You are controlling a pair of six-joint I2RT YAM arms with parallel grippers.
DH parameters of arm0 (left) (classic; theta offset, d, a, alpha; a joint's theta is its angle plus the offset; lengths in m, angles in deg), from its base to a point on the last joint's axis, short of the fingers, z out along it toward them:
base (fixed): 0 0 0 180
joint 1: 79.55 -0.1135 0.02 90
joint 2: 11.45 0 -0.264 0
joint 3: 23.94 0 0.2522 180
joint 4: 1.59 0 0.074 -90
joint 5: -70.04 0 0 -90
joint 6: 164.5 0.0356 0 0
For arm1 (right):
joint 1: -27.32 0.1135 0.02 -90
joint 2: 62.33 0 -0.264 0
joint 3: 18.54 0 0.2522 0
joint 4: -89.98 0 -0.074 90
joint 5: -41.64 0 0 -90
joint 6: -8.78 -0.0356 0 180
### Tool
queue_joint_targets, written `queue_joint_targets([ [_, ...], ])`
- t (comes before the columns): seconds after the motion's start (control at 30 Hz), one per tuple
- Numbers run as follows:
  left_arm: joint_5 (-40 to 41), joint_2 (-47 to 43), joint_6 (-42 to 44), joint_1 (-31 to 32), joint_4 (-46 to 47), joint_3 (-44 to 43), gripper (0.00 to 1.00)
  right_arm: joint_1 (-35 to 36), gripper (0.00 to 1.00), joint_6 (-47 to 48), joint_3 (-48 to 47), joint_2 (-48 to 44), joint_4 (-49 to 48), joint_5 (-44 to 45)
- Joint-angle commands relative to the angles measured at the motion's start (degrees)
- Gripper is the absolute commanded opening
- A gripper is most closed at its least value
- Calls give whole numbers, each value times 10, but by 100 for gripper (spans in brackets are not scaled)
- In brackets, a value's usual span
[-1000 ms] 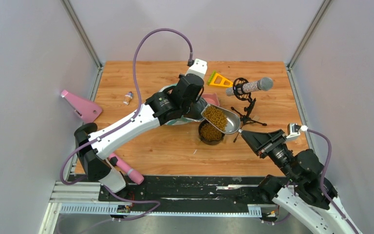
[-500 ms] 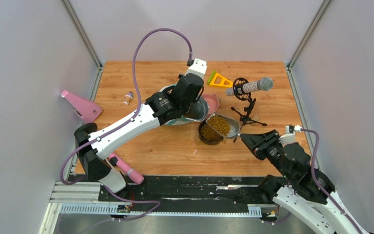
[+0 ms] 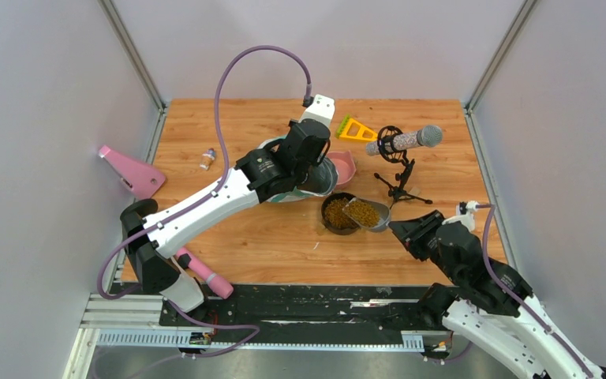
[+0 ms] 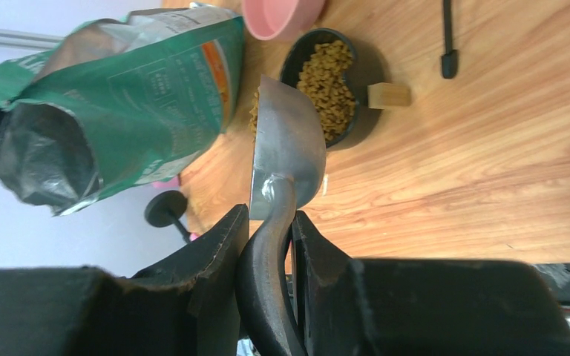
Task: Serve the pet food
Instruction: Pour the pet food into the pet food bowl.
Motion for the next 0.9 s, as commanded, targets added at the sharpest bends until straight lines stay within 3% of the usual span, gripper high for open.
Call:
queue_joint_targets([
  [0.0, 33, -38, -7, 1, 62, -19, 0, -2, 0, -16, -37, 28, 16, 25],
  [0.87, 12, -94, 11, -2, 105, 44, 0, -2, 0, 42, -101, 171, 68, 9],
])
